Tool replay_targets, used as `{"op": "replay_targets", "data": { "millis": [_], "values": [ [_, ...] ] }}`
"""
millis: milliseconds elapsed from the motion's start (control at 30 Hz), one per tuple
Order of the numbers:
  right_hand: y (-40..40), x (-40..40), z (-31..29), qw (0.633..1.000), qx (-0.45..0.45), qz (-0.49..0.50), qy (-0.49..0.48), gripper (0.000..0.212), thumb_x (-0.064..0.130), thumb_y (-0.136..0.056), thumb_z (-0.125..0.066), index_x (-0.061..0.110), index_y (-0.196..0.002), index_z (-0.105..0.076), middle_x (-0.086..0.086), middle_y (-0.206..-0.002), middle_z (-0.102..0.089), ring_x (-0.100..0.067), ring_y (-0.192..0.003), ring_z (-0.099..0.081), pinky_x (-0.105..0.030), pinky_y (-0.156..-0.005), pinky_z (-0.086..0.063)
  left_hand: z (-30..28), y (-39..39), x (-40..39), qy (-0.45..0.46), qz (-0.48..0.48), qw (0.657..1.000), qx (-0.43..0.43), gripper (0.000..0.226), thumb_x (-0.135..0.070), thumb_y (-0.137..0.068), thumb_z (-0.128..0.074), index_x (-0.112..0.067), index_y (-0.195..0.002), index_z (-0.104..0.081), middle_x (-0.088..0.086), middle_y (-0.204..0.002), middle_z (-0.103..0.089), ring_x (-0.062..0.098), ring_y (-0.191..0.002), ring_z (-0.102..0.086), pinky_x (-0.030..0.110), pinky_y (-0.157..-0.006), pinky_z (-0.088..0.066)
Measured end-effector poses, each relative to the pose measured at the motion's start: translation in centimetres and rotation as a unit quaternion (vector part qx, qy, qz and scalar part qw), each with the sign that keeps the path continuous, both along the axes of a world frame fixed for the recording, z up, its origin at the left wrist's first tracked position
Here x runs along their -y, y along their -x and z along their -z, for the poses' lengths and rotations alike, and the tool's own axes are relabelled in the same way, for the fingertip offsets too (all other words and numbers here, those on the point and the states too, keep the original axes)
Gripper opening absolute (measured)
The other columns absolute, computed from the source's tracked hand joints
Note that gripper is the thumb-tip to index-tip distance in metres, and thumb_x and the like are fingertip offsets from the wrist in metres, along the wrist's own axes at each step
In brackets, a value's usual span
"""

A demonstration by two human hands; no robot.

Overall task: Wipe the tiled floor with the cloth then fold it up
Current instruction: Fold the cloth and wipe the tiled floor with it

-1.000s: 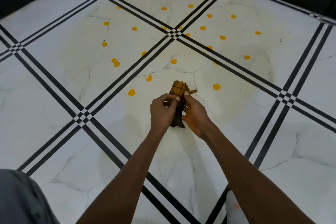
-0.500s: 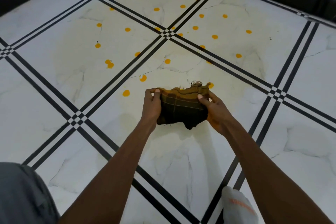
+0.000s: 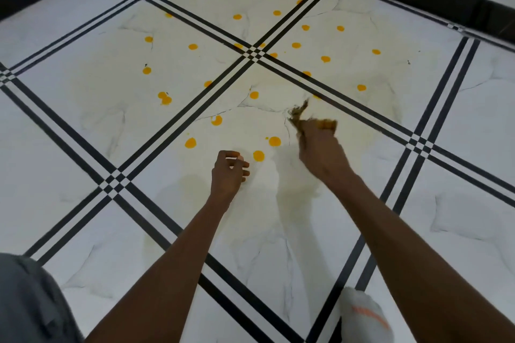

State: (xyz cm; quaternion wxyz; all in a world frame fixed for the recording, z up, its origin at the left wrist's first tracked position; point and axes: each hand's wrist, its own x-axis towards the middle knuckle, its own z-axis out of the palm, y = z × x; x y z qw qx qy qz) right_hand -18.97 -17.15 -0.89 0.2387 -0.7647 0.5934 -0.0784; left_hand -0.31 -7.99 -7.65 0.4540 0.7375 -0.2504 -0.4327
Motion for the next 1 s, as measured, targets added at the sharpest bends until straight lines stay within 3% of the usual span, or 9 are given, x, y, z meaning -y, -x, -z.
{"op": "replay_targets", "data": {
  "millis": [67, 133, 233, 400, 567, 633, 733, 833, 1000],
  "values": [
    [-1.9, -0.7, 1.8, 0.991, -0.029, -0.083, -0.096, 0.045, 0.044, -0.103, -0.04, 0.018, -0.137, -0.054, -0.018, -0.119, -0.066, -0.034, -0.106, -0.063, -0.036, -0.088, -0.046, 0.5, -0.7, -0.5, -0.011, 0.005, 1.0, 0.023, 0.017, -0.014, -0.102, -0.053, -0.007, -0.119, -0.056, 0.012, -0.099, -0.073, 0.023, -0.077, -0.069, 0.038, -0.075, -0.057],
    [-3.3, -1.6, 2.9, 0.967, -0.026, -0.166, -0.191, 0.036, 0.031, -0.108, -0.043, 0.006, -0.126, -0.062, -0.019, -0.113, -0.07, -0.033, -0.102, -0.067, -0.041, -0.092, -0.054, 1.0, -1.6, -1.1, -0.023, 0.013, 0.998, 0.051, 0.018, -0.016, -0.103, -0.054, -0.008, -0.118, -0.056, 0.011, -0.099, -0.073, 0.022, -0.077, -0.07, 0.037, -0.076, -0.058],
    [-3.8, -1.6, 3.6, 0.964, 0.021, -0.114, -0.241, 0.028, 0.014, -0.109, -0.044, -0.003, -0.109, -0.066, -0.021, -0.107, -0.072, -0.037, -0.097, -0.074, -0.051, -0.088, -0.063, 1.7, -3.2, -2.1, -0.045, 0.02, 0.995, 0.083, 0.015, -0.018, -0.103, -0.055, -0.01, -0.114, -0.06, 0.01, -0.103, -0.073, 0.019, -0.078, -0.072, 0.037, -0.08, -0.06],
    [-3.0, -0.4, 3.4, 0.984, -0.062, -0.103, -0.13, 0.023, 0.015, -0.107, -0.05, 0.004, -0.106, -0.07, -0.014, -0.106, -0.072, -0.029, -0.096, -0.07, -0.038, -0.088, -0.058, 1.5, -5.2, -4.4, -0.071, 0.045, 0.986, 0.141, 0.015, -0.019, -0.102, -0.057, -0.01, -0.112, -0.063, 0.009, -0.107, -0.072, 0.028, -0.092, -0.072, 0.049, -0.089, -0.061],
    [-2.4, -1.3, 5.7, 0.987, -0.067, -0.134, -0.06, 0.023, 0.022, -0.103, -0.056, 0.011, -0.114, -0.072, -0.009, -0.128, -0.065, -0.03, -0.114, -0.065, -0.045, -0.089, -0.059, 2.3, -6.6, -5.7, -0.075, 0.06, 0.97, 0.223, 0.014, -0.015, -0.102, -0.057, -0.007, -0.111, -0.064, 0.008, -0.107, -0.07, 0.024, -0.098, -0.064, 0.036, -0.087, -0.051],
    [-1.4, -1.7, 7.2, 0.993, -0.063, -0.104, 0.0, 0.03, 0.024, -0.103, -0.056, 0.011, -0.128, -0.066, -0.013, -0.142, -0.058, -0.036, -0.129, -0.056, -0.05, -0.097, -0.056, 3.5, -7.1, -5.6, -0.072, 0.064, 0.965, 0.245, 0.013, -0.015, -0.102, -0.057, -0.008, -0.11, -0.063, 0.008, -0.107, -0.068, 0.025, -0.098, -0.064, 0.039, -0.09, -0.053],
    [1.0, -2.6, 7.4, 0.996, -0.045, 0.026, 0.079, 0.034, 0.023, -0.105, -0.054, 0.008, -0.135, -0.059, -0.017, -0.131, -0.06, -0.039, -0.119, -0.058, -0.052, -0.092, -0.054, 3.3, -7.2, -5.8, -0.056, 0.06, 0.956, 0.282, 0.012, -0.014, -0.102, -0.056, -0.009, -0.11, -0.063, 0.007, -0.106, -0.068, 0.025, -0.096, -0.065, 0.041, -0.088, -0.054],
    [3.8, -2.1, 7.7, 0.988, 0.027, 0.151, 0.015, 0.03, 0.017, -0.106, -0.054, 0.004, -0.133, -0.059, -0.02, -0.134, -0.055, -0.04, -0.123, -0.054, -0.05, -0.096, -0.052, 2.5, -5.7, -5.5, -0.029, 0.058, 0.952, 0.298, 0.012, -0.012, -0.101, -0.055, -0.009, -0.109, -0.064, 0.006, -0.104, -0.069, 0.023, -0.094, -0.065, 0.034, -0.082, -0.052],
    [5.3, 0.0, 8.2, 0.976, 0.105, 0.169, -0.093, 0.046, 0.008, -0.099, -0.065, 0.003, -0.144, -0.054, -0.02, -0.142, -0.055, -0.034, -0.13, -0.056, -0.028, -0.102, -0.04, 1.7, 0.3, -0.4, 0.096, 0.187, 0.937, 0.28, 0.016, -0.015, -0.103, -0.049, -0.011, -0.108, -0.063, 0.006, -0.103, -0.069, 0.023, -0.095, -0.064, 0.036, -0.083, -0.052]
  ]
}}
